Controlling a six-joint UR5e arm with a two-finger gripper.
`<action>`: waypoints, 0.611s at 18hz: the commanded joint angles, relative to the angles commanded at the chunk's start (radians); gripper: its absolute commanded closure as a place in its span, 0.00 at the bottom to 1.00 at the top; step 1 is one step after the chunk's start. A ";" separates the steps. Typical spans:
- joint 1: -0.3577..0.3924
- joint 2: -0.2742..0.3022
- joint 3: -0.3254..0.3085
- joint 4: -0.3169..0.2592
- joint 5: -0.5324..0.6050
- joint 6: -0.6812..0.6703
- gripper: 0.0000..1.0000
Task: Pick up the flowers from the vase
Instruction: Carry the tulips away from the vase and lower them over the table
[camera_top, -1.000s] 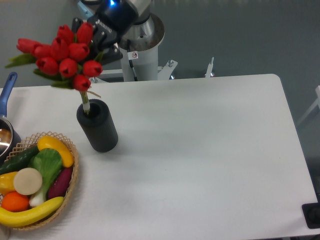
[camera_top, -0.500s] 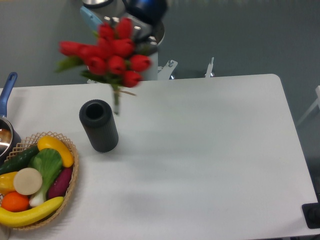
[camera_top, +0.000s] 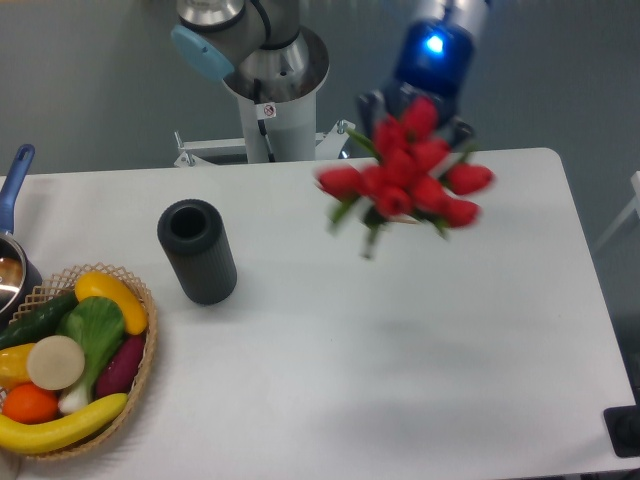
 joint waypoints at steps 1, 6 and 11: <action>0.000 -0.015 0.009 -0.002 0.025 -0.002 1.00; -0.002 -0.091 0.051 -0.009 0.158 -0.005 1.00; -0.049 -0.157 0.118 -0.049 0.330 -0.006 1.00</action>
